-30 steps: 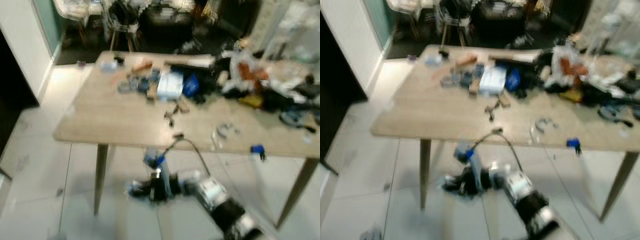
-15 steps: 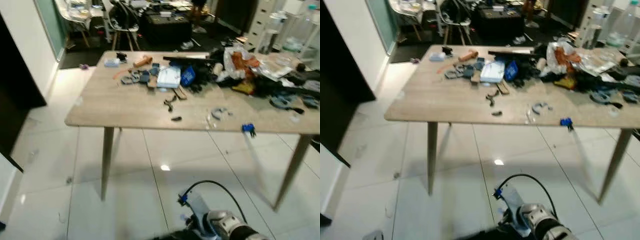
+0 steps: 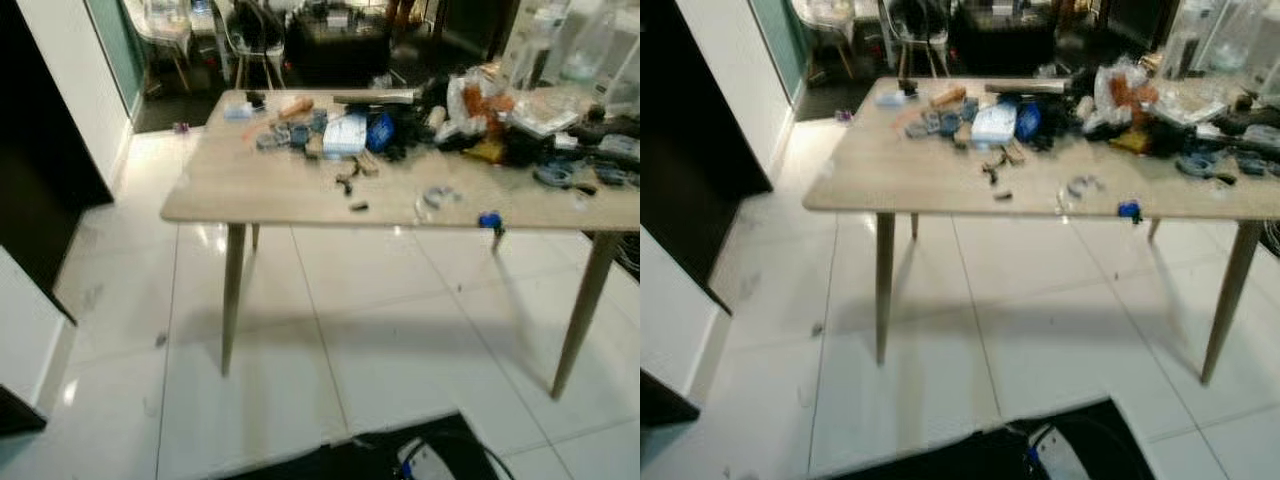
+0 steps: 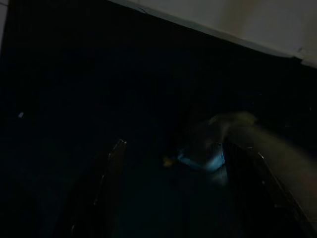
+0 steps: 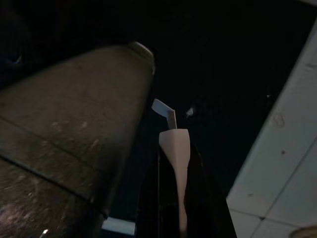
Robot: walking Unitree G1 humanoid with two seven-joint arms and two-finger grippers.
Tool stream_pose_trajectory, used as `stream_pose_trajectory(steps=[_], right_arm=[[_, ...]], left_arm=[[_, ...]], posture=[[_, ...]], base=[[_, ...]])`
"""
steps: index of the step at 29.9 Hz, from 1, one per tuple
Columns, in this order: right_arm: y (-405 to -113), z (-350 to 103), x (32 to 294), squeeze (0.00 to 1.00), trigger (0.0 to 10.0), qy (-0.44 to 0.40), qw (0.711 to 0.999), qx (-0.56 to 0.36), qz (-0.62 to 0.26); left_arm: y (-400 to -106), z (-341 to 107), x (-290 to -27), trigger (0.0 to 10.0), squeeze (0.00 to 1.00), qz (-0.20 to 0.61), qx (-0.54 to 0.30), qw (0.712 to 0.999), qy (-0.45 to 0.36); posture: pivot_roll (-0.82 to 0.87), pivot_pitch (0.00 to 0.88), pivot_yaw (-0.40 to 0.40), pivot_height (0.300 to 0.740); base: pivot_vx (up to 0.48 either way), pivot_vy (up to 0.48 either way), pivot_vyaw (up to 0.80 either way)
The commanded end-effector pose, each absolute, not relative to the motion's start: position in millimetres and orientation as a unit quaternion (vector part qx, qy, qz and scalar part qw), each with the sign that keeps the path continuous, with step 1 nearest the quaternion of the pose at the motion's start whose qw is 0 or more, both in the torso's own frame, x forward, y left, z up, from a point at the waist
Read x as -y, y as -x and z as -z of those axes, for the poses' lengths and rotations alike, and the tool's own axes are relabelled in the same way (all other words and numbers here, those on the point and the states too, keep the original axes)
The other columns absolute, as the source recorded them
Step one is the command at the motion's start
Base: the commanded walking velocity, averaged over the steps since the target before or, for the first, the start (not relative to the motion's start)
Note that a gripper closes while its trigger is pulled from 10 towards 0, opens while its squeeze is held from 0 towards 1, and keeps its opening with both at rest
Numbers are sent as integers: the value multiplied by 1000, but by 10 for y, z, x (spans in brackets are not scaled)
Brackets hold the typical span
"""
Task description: Picking trash to rubbish bin
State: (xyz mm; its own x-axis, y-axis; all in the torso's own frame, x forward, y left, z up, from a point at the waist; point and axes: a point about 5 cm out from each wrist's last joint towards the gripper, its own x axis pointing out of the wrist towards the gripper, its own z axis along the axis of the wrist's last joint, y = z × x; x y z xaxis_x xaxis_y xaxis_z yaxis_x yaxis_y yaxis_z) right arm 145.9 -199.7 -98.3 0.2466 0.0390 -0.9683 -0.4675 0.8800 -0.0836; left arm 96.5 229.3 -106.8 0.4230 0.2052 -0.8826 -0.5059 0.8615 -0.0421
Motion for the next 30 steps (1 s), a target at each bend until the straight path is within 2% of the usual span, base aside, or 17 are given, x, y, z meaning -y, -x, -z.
stream_pose_trajectory(steps=[1, 5, 14, 30], right_arm=[[-1355, 1023, 1994, 0, 10000, 189, 757, -604, -165], [-1433, 995, 2011, 0, 10000, 207, 760, -594, -164], [-1343, 1026, 2022, 0, 10000, 232, 746, -598, -178], [-1214, 1057, 2086, 0, 10000, 252, 730, -609, -181]], left_arm=[[-894, 1079, -2327, 10000, 0, -216, -503, 824, 146], [-926, 1070, -2334, 10000, 0, -211, -502, 827, 141], [-1000, 1046, -2357, 10000, 0, -207, -495, 834, 131], [-870, 1094, -2276, 10000, 0, -206, -510, 825, 128]], posture=[[38, 14, 21, 740], [37, 7, 20, 740], [48, 0, 13, 740], [61, 32, 15, 740]], base=[[-315, 0, 0], [-317, 0, 0], [-66, 0, -800], [0, 0, -800]])
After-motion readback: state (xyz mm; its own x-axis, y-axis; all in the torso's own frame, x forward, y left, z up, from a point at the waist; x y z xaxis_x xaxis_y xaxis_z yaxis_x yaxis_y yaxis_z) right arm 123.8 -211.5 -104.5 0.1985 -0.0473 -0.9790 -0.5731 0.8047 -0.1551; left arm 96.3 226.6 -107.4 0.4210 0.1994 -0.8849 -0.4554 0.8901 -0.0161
